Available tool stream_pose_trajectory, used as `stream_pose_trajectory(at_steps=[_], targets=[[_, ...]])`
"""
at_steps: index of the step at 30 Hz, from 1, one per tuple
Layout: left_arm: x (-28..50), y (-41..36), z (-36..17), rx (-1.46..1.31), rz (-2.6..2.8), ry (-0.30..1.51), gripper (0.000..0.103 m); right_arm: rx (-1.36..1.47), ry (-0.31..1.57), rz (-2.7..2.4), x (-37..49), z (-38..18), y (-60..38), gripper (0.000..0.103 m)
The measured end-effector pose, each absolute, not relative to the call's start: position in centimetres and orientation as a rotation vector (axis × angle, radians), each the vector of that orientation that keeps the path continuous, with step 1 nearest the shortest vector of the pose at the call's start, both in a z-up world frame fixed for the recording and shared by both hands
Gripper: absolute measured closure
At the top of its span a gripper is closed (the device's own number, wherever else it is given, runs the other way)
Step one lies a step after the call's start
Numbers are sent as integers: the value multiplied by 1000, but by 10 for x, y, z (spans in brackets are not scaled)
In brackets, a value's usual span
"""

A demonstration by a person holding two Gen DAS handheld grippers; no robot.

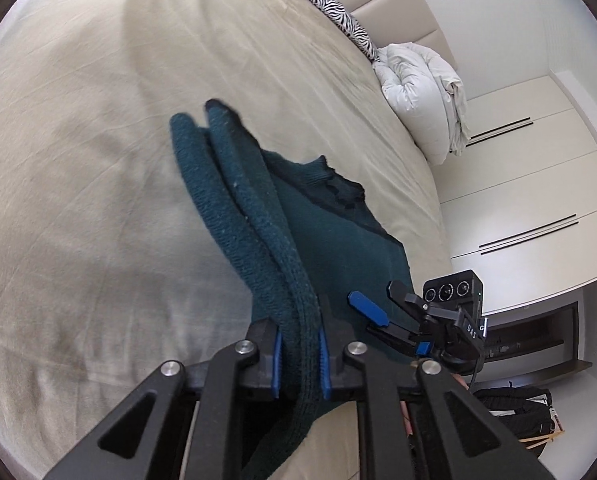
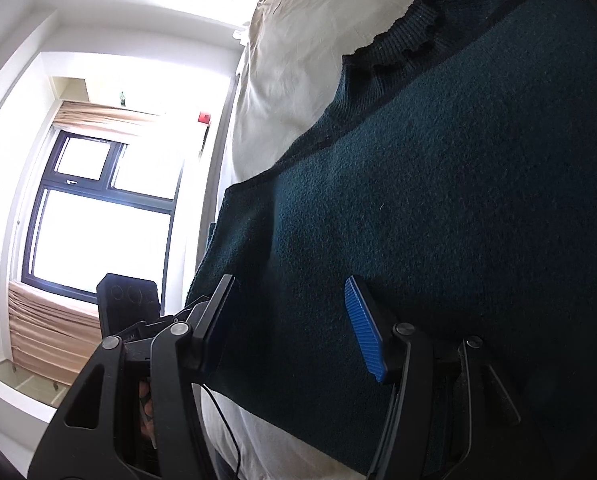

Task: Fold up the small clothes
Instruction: 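Lift the edge with the left gripper, fold it over, and open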

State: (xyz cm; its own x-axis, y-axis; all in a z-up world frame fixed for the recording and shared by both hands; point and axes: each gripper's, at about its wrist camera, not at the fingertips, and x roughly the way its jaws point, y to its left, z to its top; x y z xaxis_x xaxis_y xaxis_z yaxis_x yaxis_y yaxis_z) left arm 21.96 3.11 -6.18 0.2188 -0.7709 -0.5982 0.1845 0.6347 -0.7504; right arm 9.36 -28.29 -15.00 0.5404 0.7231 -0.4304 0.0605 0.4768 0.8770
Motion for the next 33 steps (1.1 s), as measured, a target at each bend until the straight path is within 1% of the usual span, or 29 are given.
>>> stream_pose_trajectory(at_steps=[1, 2, 6, 11, 15, 16, 18, 19, 21, 23, 24, 29, 33], targets=[[218, 23, -55, -596, -733, 1166, 88, 1030, 911, 484, 91, -147, -293, 42], [218, 12, -48, -583, -744, 1161, 88, 1051, 893, 482, 88, -145, -302, 41], [216, -39, -29, -519, -785, 1159, 88, 1129, 833, 486, 77, -141, -342, 38], [214, -122, -22, -427, -834, 1182, 88, 1231, 788, 486, 62, -147, -391, 38], [210, -191, -33, -357, -892, 1190, 88, 1275, 754, 442, 51, -152, -435, 38], [208, -205, -38, -349, -902, 1202, 86, 1283, 760, 420, 49, -156, -444, 38], [206, -224, -53, -357, -917, 1245, 78, 1306, 770, 394, 44, -165, -458, 38], [204, -230, -58, -358, -926, 1258, 75, 1323, 764, 396, 41, -169, -464, 39], [197, -237, -58, -366, -978, 1255, 75, 1342, 753, 414, 36, -173, -471, 39], [191, -234, -51, -346, -1000, 1236, 66, 1337, 755, 422, 39, -174, -472, 40], [189, -229, -45, -339, -1001, 1215, 64, 1328, 761, 419, 41, -174, -470, 39], [183, -185, -25, -352, -996, 1117, 63, 1249, 834, 383, 57, -168, -459, 39], [184, -156, -36, -378, -942, 1116, 63, 1201, 890, 319, 62, -162, -458, 39]])
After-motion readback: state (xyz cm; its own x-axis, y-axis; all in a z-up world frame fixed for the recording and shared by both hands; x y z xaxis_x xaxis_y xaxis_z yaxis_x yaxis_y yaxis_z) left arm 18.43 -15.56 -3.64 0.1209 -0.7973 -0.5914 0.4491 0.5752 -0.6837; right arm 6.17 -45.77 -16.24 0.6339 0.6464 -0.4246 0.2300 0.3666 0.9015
